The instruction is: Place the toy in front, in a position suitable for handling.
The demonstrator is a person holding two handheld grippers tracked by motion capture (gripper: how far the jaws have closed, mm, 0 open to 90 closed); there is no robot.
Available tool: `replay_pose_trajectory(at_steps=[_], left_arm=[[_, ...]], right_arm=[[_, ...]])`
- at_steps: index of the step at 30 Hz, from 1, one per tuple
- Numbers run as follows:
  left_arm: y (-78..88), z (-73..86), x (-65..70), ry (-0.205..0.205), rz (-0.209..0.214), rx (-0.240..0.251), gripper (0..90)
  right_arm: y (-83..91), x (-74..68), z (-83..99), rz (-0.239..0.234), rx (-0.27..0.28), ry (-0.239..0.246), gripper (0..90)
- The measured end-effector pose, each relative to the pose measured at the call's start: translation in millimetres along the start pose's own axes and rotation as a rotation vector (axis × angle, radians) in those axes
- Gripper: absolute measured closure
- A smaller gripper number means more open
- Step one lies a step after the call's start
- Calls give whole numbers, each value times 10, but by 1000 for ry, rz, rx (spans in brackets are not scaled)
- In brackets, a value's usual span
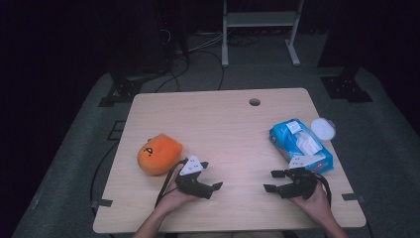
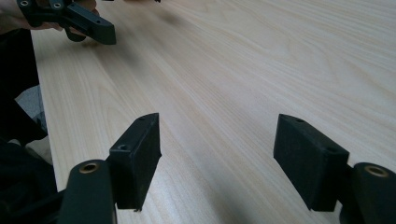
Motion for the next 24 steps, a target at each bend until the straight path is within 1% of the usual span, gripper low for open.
replay_pose_trajectory(at_steps=[4, 8, 12, 13, 14, 15, 16, 17, 18, 19, 20, 21, 22, 23, 24], left_arm=[[-17, -3, 2, -1, 6, -5, 101], [0, -15, 11, -2, 12, -3, 102], [67, -61, -4, -11, -1, 10, 102], [100, -85, -17, -14, -6, 17, 102], [174, -152, -46, -17, -18, 38, 103], [174, -152, -46, -17, -18, 38, 102], [275, -224, -87, -14, -34, 66, 103], [275, -224, -87, -14, -34, 66, 103], [324, -260, -105, -2, -37, 85, 103], [372, -289, -126, -1, -46, 97, 103], [463, -338, -174, -14, -71, 112, 103], [463, -338, -174, -14, -71, 112, 103], [548, -386, -219, -8, -87, 133, 103], [548, -386, -219, -8, -87, 133, 104], [600, -409, -251, -9, -101, 143, 104]], right_arm=[[1, 10, 5, -1, -1, -2, 305], [6, 7, 6, 0, 0, -3, 302], [1, -5, -3, 2, 3, 1, 299], [0, -9, -4, 2, 2, 1, 299], [1, -13, -9, 4, 1, 2, 298], [1, -13, -9, 4, 1, 2, 298], [0, -13, -10, 5, 1, 3, 297], [0, -13, -10, 5, 1, 3, 297], [-1, -16, -11, 6, 2, 5, 297], [0, -19, -10, 6, 2, 4, 297], [2, -19, -9, 7, 1, 5, 297], [2, -19, -9, 7, 1, 5, 297], [7, -20, -11, 7, 3, 6, 297], [7, -20, -11, 7, 3, 6, 297], [9, -23, -12, 8, 4, 7, 297]])
Point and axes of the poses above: each handheld gripper's, and its own axes: y roughly backward along the jaws, z roughly out of its underside, x roughly to its right, the point moved 10 cm from there along -y, roughly forward along the jaws, and after that the axes turned 8 degrees about -x, right-handed, at the moved point
